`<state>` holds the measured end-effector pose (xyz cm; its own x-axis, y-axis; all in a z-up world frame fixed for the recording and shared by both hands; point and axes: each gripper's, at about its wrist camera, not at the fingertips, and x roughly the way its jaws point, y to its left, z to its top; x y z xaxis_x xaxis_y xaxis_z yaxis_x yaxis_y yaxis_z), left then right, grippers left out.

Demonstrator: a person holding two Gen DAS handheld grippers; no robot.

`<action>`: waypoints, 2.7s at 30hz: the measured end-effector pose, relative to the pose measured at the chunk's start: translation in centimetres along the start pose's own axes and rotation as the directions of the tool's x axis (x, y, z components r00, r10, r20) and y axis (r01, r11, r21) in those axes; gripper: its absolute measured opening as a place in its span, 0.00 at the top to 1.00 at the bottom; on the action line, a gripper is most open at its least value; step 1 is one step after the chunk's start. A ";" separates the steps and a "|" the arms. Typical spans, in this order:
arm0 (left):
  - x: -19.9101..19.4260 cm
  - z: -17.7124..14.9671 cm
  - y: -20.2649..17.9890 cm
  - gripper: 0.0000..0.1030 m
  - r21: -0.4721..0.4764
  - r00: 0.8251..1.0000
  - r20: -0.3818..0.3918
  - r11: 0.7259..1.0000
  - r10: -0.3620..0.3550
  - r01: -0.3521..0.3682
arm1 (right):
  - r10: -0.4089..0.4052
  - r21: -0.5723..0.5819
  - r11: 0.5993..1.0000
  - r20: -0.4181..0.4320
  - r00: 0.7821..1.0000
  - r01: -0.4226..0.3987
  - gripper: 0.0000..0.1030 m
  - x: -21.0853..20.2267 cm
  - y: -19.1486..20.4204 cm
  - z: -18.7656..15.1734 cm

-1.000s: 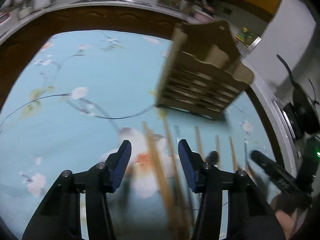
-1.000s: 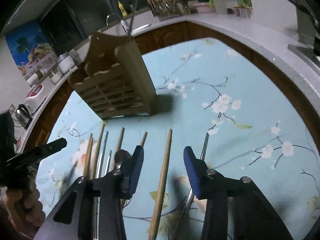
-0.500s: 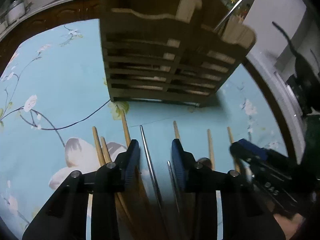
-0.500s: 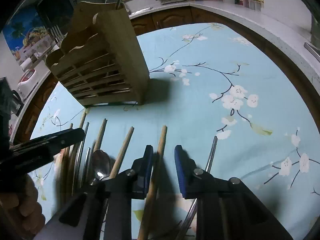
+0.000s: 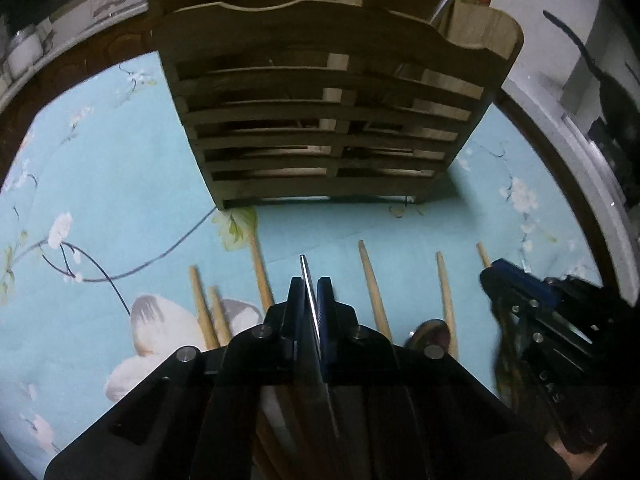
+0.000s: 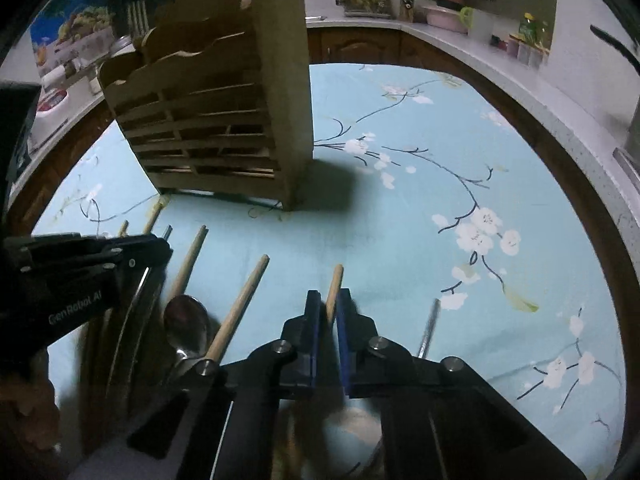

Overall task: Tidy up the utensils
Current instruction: 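Grasp a thin steel utensil with the left tool while the right tool grasps a wooden chopstick, then lift both held utensils and carry them above the wooden caddy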

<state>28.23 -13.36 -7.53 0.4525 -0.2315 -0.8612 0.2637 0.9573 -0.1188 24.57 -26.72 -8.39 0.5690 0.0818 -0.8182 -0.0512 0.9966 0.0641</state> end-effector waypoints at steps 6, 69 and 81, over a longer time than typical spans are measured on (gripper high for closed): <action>-4.1 -1.1 0.8 0.96 -0.040 0.991 0.055 0.992 -0.120 0.122 | 0.159 0.122 0.979 0.030 0.987 -0.161 0.95 -2.9 -1.3 -0.2; -25.9 11.0 8.3 0.96 -0.127 0.753 0.657 0.979 -0.037 0.159 | 0.115 0.124 0.960 0.648 0.753 -0.253 0.95 -19.1 -1.8 17.1; -14.6 10.1 8.9 0.96 -0.218 0.826 0.562 0.957 -0.035 0.189 | 0.060 0.180 0.957 0.639 0.766 -0.225 0.95 -10.7 -1.4 13.7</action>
<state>32.56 -3.24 8.96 0.8438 -0.3221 -0.4293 0.1522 0.9106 -0.3841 29.78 -28.96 8.06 0.9579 0.1262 -0.2580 -0.0295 0.9368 0.3487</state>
